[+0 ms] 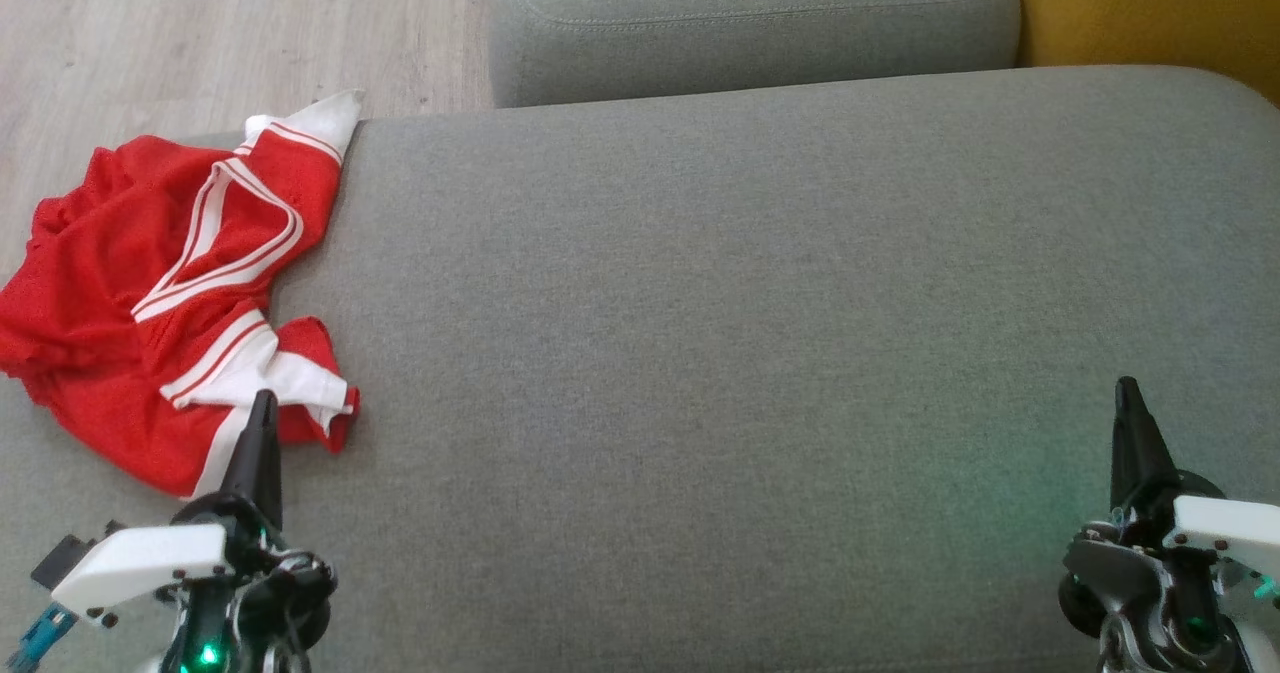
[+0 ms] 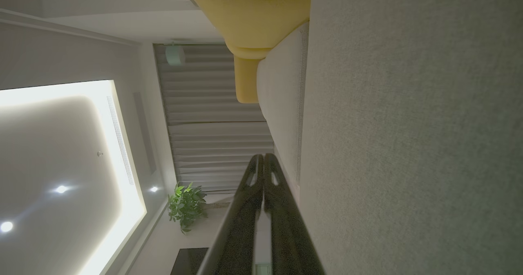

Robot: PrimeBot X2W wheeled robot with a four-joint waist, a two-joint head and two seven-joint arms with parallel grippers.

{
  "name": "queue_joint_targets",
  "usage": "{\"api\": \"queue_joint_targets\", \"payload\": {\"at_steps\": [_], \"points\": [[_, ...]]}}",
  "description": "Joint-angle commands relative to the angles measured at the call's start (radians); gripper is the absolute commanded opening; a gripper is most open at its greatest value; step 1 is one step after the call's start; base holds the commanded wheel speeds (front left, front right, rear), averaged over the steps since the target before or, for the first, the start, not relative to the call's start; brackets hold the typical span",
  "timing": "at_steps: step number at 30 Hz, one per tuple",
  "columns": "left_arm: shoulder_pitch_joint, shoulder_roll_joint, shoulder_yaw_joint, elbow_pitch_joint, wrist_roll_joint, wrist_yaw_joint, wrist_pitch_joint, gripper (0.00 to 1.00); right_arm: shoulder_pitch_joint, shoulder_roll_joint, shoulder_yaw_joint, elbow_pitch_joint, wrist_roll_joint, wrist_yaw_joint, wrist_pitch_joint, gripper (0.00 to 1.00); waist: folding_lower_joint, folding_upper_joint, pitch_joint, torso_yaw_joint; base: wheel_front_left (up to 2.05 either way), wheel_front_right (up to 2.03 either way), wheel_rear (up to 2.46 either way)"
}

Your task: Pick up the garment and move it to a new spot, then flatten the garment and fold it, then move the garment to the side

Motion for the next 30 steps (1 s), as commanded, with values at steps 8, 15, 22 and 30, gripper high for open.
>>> {"api": "queue_joint_targets", "payload": {"at_steps": [8,15,22,30], "points": [[-0.055,0.009,0.035,-0.037,-0.005,-0.007,0.007,0.0,-0.054,-0.007,0.021,-0.038,0.007,-0.001,0.006,0.0,0.0,0.0,0.0,0.0,0.0,0.0,0.0],[-0.055,0.009,0.035,-0.037,-0.005,-0.007,0.007,0.0,-0.054,-0.007,0.021,-0.038,0.007,-0.001,0.006,0.0,0.0,0.0,0.0,0.0,0.0,0.0,0.0],[-0.055,0.009,0.035,-0.037,-0.005,-0.007,0.007,0.0,-0.054,-0.007,0.021,-0.038,0.007,-0.001,0.006,0.0,0.0,0.0,0.0,0.0,0.0,0.0,0.0],[0.004,0.0,-0.014,0.007,0.006,0.0,-0.016,1.0,0.008,0.0,0.011,0.003,-0.008,0.0,-0.014,1.0,0.0,0.0,0.0,0.0,0.0,0.0,0.0]]}}
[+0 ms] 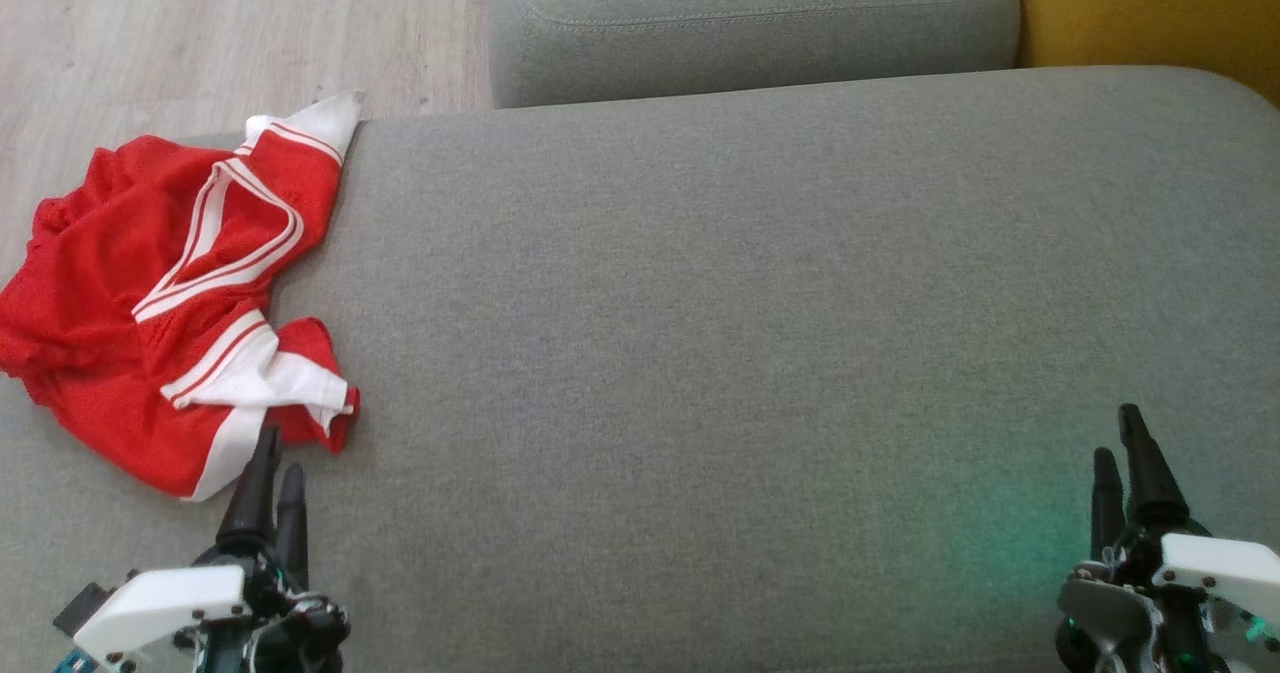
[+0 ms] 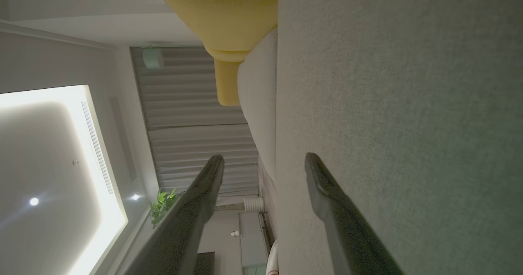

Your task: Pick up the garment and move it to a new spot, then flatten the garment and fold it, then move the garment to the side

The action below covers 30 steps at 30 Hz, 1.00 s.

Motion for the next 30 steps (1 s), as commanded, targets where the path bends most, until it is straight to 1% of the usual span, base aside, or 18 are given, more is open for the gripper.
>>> {"api": "queue_joint_targets", "payload": {"at_steps": [1,9,15,21,22,30], "points": [[-0.048,0.01,-0.007,-0.038,0.007,-0.003,-0.008,1.0,-0.037,-0.002,0.009,-0.037,-0.009,0.0,-0.008,1.0,0.0,0.0,0.0,0.0,0.0,0.0,0.0],[-0.042,0.01,-0.022,-0.047,0.031,0.0,-0.034,1.0,-0.029,-0.005,0.033,-0.05,-0.062,0.0,-0.035,1.0,0.0,0.0,-0.003,0.002,0.0,0.0,0.0],[-0.039,0.011,-0.027,-0.056,0.085,0.011,-0.052,1.0,-0.026,-0.009,0.045,-0.064,-0.151,0.0,-0.053,1.0,0.0,0.0,-0.006,0.004,0.0,0.0,0.0],[-0.036,0.011,-0.036,-0.067,0.17,0.029,-0.07,1.0,-0.025,-0.01,0.053,-0.083,-0.266,0.0,-0.071,1.0,0.0,0.0,-0.008,0.005,0.0,0.0,0.0],[-0.036,0.011,-0.036,-0.067,0.17,0.029,-0.07,1.0,-0.025,-0.01,0.053,-0.083,-0.266,0.0,-0.071,1.0,0.0,0.0,-0.008,0.005,0.0,0.0,0.0],[-0.032,0.017,-0.068,-0.062,0.318,0.06,-0.093,1.0,-0.02,-0.009,0.07,-0.108,-0.415,0.0,-0.094,1.0,0.0,0.0,-0.014,0.007,0.0,0.0,0.0]]}}
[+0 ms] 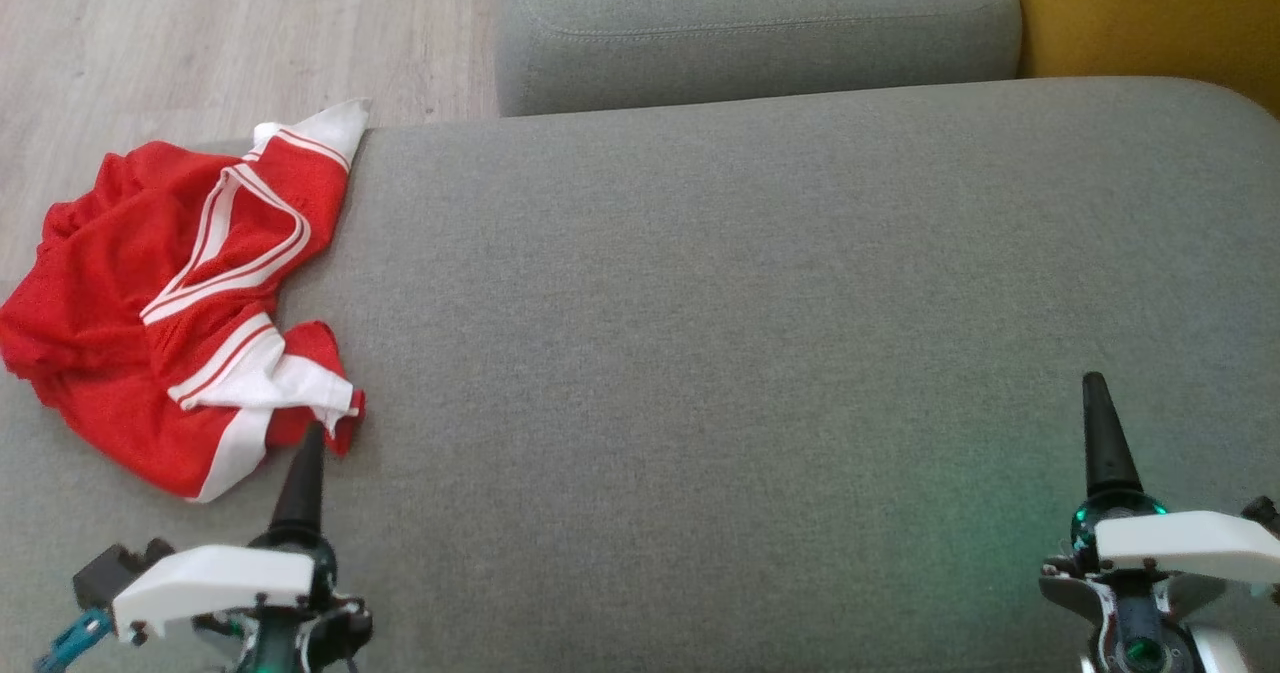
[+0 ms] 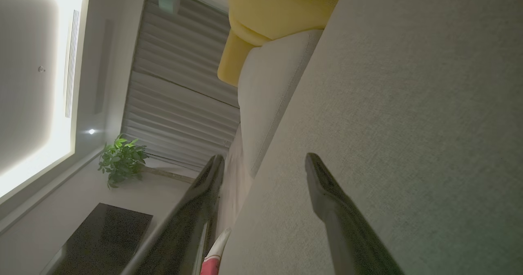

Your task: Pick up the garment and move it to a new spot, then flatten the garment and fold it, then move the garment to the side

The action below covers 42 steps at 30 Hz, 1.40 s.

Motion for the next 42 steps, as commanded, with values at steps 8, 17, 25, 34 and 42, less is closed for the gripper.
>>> {"api": "queue_joint_targets", "payload": {"at_steps": [8,17,25,34,42], "points": [[-0.03,0.023,-0.028,-0.034,0.164,0.038,-0.03,1.0,-0.016,-0.013,0.028,-0.056,-0.174,0.0,-0.036,1.0,0.0,0.0,-0.004,0.003,0.0,0.0,0.0],[-0.027,0.032,-0.04,-0.044,0.301,0.063,-0.056,1.0,-0.018,-0.019,0.048,-0.066,-0.318,0.0,-0.062,1.0,0.0,0.0,-0.007,0.005,0.0,0.0,0.0],[-0.019,0.038,-0.047,-0.056,0.421,0.079,-0.08,1.0,-0.019,-0.02,0.064,-0.067,-0.442,0.0,-0.086,1.0,0.0,0.0,-0.009,0.005,0.0,0.0,0.0],[-0.013,0.046,-0.066,-0.067,0.57,0.096,-0.109,1.0,-0.017,-0.019,0.075,-0.06,-0.595,0.0,-0.115,1.0,0.0,0.0,-0.011,0.008,0.0,0.0,0.0],[-0.003,0.051,-0.077,-0.071,0.664,0.107,-0.129,1.0,-0.012,-0.018,0.083,-0.062,-0.695,0.0,-0.136,1.0,0.0,0.0,-0.014,0.012,0.0,0.0,0.0]]}}
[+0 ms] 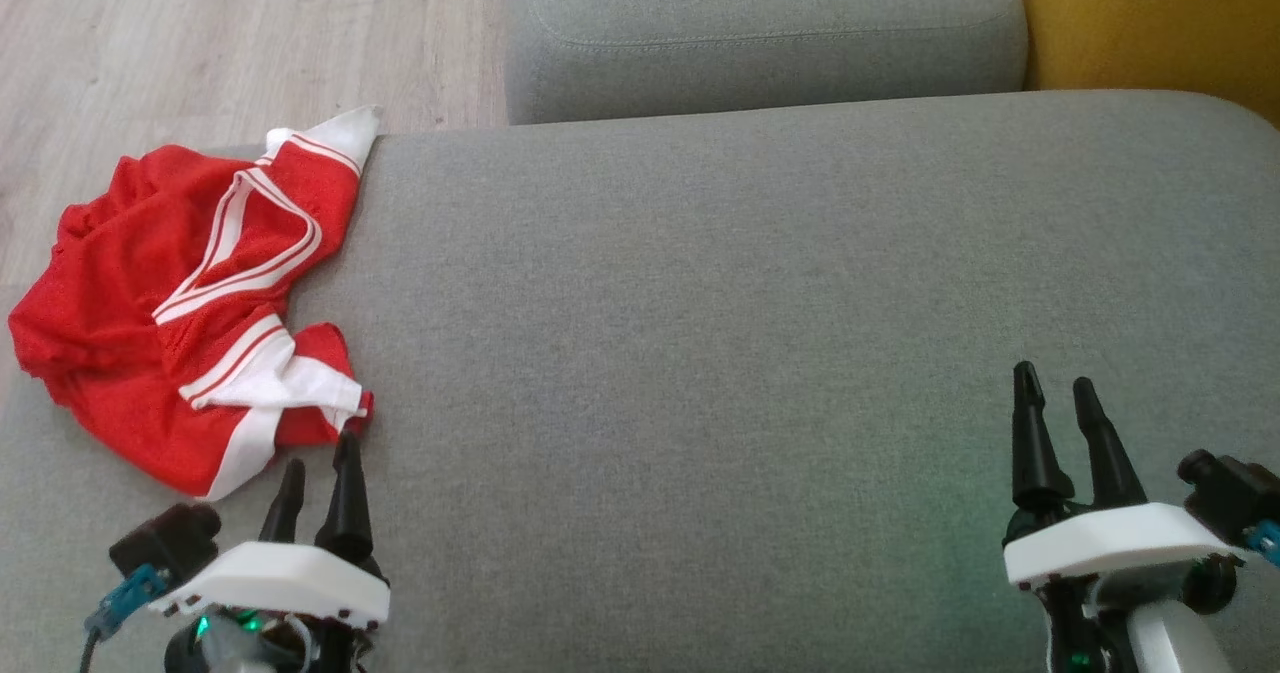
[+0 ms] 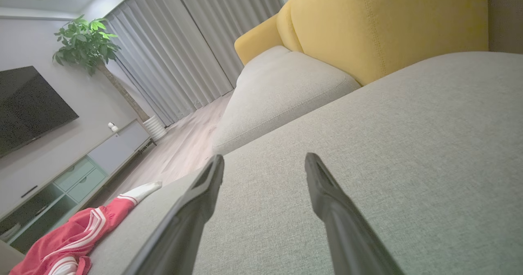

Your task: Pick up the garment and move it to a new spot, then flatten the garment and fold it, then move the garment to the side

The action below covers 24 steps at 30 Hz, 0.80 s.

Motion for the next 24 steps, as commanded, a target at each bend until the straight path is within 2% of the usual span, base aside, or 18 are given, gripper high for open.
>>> {"api": "queue_joint_targets", "payload": {"at_steps": [1,24], "points": [[-0.026,0.021,0.011,-0.038,0.03,0.009,-0.012,1.0,-0.013,-0.014,0.02,-0.035,-0.032,0.0,-0.016,1.0,0.0,0.0,-0.001,0.0,0.0,0.0,0.0],[-0.011,0.045,-0.042,-0.072,0.331,0.031,-0.079,1.0,0.014,-0.005,0.001,-0.026,-0.305,-0.001,-0.084,1.0,0.0,0.0,-0.016,-0.004,0.0,0.0,0.0]]}}
